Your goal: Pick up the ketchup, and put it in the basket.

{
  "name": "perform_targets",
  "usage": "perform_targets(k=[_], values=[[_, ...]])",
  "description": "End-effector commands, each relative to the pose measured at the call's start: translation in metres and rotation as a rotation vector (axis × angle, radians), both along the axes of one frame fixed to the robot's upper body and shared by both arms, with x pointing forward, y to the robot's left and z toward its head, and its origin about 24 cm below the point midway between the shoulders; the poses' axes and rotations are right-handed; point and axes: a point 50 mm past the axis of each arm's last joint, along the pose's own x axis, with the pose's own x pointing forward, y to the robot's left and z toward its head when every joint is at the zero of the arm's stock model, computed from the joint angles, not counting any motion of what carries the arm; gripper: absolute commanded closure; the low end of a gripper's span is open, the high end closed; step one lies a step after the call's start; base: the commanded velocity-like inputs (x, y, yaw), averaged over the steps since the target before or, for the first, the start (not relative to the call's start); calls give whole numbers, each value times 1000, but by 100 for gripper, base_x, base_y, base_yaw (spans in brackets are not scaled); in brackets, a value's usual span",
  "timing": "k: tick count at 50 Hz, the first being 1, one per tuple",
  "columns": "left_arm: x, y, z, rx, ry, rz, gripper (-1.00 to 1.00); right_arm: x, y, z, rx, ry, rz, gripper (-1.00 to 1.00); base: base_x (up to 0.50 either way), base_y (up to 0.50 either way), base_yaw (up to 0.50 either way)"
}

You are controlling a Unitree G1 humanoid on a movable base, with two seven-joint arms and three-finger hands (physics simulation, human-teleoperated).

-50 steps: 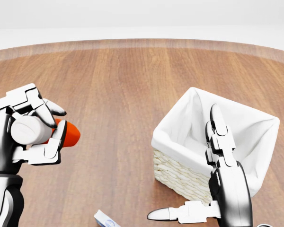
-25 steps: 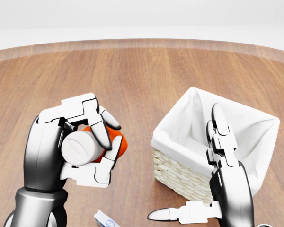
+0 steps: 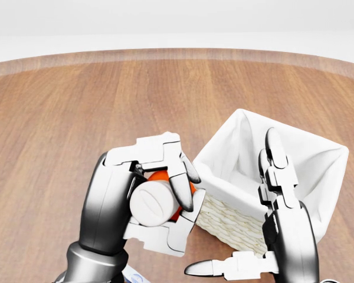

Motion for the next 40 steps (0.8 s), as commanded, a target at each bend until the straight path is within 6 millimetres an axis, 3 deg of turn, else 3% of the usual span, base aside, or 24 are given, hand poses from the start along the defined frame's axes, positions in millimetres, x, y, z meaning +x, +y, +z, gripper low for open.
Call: perform_targets(k=[1, 26, 40], values=[[-7, -17, 0, -49, 15, -47, 100, -1, -1, 2, 3, -9, -1, -100, 0, 0, 0], [-26, -51, -7, -30, 41, -135, 100, -5, -3, 5, 8, -17, -2, -100, 0, 0, 0], [-38, -64, 3, -42, -9, -186, 100, -5, -2, 5, 10, -16, 3, -100, 0, 0, 0]])
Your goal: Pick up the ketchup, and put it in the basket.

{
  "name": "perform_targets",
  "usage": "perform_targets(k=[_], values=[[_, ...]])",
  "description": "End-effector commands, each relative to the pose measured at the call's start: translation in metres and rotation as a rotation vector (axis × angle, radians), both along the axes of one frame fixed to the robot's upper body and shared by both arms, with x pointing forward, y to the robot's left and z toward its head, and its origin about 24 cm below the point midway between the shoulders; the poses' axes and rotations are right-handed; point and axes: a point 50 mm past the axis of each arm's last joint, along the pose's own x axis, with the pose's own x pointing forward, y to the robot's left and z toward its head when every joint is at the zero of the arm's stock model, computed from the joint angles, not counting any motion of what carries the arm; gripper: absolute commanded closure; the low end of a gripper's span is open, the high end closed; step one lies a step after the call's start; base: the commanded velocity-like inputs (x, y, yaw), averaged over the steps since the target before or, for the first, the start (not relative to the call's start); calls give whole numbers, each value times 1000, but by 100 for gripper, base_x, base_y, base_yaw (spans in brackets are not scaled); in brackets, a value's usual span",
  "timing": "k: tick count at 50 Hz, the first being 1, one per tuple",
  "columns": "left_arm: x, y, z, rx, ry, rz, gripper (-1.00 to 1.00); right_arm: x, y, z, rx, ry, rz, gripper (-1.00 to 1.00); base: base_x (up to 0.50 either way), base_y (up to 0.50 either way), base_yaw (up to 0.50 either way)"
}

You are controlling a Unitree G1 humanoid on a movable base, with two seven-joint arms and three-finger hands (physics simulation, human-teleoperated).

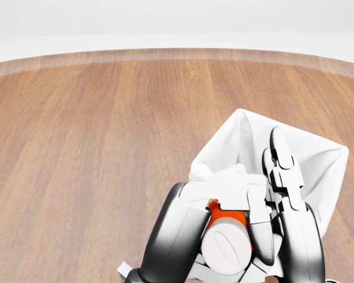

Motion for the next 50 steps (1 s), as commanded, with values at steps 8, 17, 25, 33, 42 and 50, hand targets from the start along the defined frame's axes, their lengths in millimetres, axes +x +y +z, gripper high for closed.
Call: perform_targets(k=[8, 17, 25, 33, 42, 50], values=[[-11, -11, 8, -56, -17, -38, 100, 0, 0, 0, 2, 0, 1, -100, 0, 0, 0], [-14, -12, 9, -55, -20, -44, 100, 0, -1, -4, -2, 20, -1, -100, 0, 0, 0], [-15, -10, 14, -70, -42, -38, -100, 1, -2, -11, -15, 45, 2, 100, 0, 0, 0], [-14, -6, 17, -81, -57, -30, -100, 3, -1, -13, -29, 50, -2, 100, 0, 0, 0], [-14, 0, 18, -72, -66, -12, -100, 4, -1, -14, -36, 53, -7, 100, 0, 0, 0], [-11, 18, 25, -55, -120, 35, -100, 5, 0, -15, -37, 53, -7, 100, 0, 0, 0]])
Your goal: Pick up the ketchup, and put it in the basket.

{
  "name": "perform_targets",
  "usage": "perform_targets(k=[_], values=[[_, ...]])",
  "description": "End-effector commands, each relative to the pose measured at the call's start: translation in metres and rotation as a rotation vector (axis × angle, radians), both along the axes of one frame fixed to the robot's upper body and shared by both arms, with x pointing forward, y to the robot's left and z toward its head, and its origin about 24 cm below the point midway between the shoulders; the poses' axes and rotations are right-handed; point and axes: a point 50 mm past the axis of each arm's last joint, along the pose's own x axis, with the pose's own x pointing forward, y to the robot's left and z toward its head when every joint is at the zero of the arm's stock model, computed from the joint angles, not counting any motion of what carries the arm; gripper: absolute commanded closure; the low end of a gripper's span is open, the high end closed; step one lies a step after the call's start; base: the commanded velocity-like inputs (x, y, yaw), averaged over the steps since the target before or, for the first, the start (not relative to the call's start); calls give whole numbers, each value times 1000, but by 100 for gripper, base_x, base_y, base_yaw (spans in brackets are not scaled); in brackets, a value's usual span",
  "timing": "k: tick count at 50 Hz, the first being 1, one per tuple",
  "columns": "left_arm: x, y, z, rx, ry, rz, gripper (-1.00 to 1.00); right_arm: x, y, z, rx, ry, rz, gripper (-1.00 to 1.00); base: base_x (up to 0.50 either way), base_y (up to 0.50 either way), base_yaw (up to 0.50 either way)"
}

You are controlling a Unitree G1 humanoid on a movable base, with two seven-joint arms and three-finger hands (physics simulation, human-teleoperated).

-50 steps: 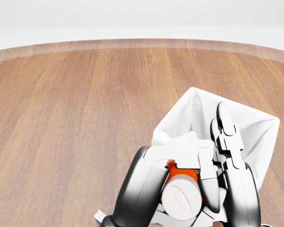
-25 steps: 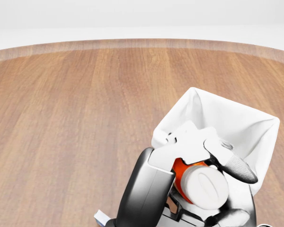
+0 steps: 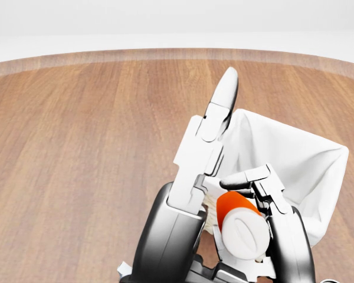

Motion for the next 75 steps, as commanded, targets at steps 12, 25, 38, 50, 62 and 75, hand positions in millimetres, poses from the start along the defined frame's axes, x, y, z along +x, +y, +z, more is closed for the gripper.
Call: perform_targets(k=[12, 25, 38, 50, 62, 75], values=[[-9, 62, 31, 5, -197, 157, -100, 1, -1, 0, 23, -13, -28, 100, 0, 0, 0], [0, 128, 27, 64, -166, 375, -100, 0, 1, 0, 14, -18, -25, 100, 0, 0, 0], [12, 170, -2, 140, 9, 520, -100, -1, 2, 1, 11, -20, -20, 100, 0, 0, 0], [18, 192, -25, 161, 136, 595, -100, -1, 3, 3, 16, -19, -17, 100, 0, 0, 0], [15, 205, -29, 154, 162, 632, -100, -1, 4, 1, 28, -9, 0, 100, 0, 0, 0], [14, 211, -41, 144, 226, 644, -100, -1, 6, 1, 33, -7, 15, 100, 0, 0, 0]])
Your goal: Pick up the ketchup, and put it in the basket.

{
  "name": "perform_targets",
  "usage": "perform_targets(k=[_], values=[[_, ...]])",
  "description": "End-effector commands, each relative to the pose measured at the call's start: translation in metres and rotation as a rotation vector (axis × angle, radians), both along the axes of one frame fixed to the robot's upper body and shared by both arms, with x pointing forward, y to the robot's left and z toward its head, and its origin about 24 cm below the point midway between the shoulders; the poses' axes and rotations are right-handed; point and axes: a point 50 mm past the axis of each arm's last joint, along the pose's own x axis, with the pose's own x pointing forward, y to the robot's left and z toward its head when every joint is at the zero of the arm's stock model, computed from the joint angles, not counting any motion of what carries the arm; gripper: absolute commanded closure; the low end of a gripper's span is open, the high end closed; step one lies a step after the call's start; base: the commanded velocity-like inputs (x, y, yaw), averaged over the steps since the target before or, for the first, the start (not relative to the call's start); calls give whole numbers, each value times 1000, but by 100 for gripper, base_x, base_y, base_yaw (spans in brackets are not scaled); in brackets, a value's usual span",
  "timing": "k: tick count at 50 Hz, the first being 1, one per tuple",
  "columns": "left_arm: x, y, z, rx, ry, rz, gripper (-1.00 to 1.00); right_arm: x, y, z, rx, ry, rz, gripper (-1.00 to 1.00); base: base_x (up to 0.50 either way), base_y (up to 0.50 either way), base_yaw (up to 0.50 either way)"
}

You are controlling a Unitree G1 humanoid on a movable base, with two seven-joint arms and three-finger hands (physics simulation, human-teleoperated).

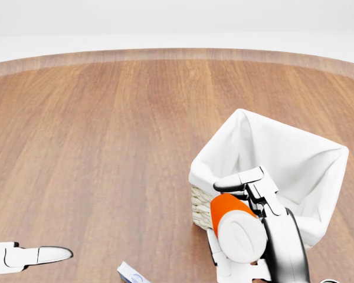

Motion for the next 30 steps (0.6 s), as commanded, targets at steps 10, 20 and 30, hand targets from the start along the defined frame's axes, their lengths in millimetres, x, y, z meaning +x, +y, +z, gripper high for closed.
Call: perform_targets(k=[10, 20, 30], values=[[4, 7, -33, -92, 137, 19, -100, 0, 1, 2, 5, -14, -14, 100, 0, 0, 0], [13, 9, -73, -192, 290, 23, -100, 0, 1, 1, 4, -13, -10, 100, 0, 0, 0], [18, 8, -81, -198, 301, 23, -100, 1, 2, 1, 2, -11, -9, 100, 0, 0, 0]])
